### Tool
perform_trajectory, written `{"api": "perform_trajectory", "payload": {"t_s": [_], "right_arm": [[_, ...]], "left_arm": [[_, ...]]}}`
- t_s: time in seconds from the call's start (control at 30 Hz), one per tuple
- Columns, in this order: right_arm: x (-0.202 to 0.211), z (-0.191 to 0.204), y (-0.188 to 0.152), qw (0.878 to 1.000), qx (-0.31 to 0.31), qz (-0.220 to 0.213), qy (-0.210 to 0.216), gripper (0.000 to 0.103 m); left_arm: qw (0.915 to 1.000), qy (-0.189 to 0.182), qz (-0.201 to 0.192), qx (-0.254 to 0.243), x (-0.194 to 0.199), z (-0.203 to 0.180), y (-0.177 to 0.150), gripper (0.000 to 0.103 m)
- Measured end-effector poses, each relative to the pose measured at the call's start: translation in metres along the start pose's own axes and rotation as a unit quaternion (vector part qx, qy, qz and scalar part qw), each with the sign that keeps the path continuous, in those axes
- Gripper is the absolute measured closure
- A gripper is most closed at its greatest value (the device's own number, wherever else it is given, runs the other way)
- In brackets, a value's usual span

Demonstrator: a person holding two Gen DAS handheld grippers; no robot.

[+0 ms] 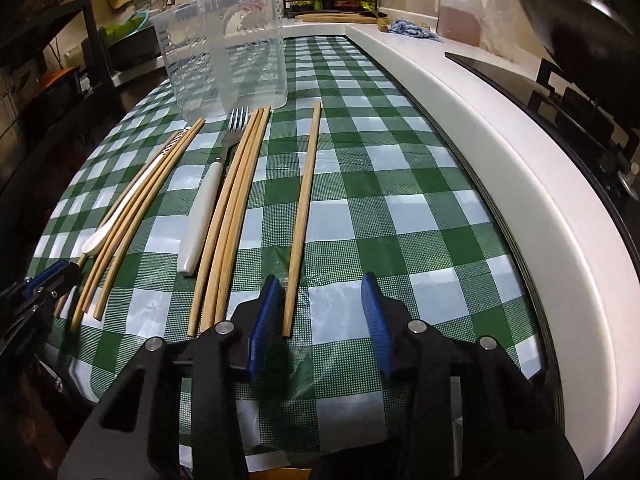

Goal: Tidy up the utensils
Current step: 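Close the left tool on a wooden chopstick while the right tool grasps another chopstick, then lift both held chopsticks and carry them over the clear plastic container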

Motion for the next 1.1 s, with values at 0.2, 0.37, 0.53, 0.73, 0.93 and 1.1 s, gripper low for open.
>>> {"api": "perform_trajectory", "payload": {"t_s": [0.2,0.37,0.53,0.73,0.93,1.1], "right_arm": [[0.0009,0.0020,0.0002,1.000,0.008,0.006,0.013,0.098],[0.0015,0.0029,-0.0008,1.000,0.010,0.004,0.008,0.095],[0.0014,0.0043,-0.0012,1.000,0.019,-0.002,0.003,0.094],[0.0010,0.0043,-0.0010,1.000,0.023,-0.005,0.001,0.095],[0.0008,0.0042,-0.0004,1.000,0.024,-0.005,0.002,0.098],[0.0035,0.0048,0.0005,1.000,0.024,-0.011,0.005,0.098]], "left_arm": [[1.0000,-0.002,0.000,-0.005,0.0015,-0.0002,-0.0012,0.097],[1.0000,-0.004,-0.003,-0.008,0.0019,-0.0021,-0.0020,0.097],[0.9999,0.004,-0.007,-0.012,0.0017,-0.0040,-0.0021,0.097],[0.9998,0.010,-0.009,-0.017,0.0006,-0.0057,0.0000,0.097],[0.9996,0.013,-0.009,-0.023,-0.0002,-0.0068,0.0015,0.097],[0.9996,0.014,-0.008,-0.024,0.0011,-0.0056,0.0017,0.097]]}}
Point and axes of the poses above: each gripper's, at about its wrist camera, not at the fingertips, and x roughly against the way its jaws point, z to its left, y to its top, the point moved 4 cm from there along -x, roughly the way its jaws point, and after that the axes turned 12 degrees about -x, right-handed, at the moved point
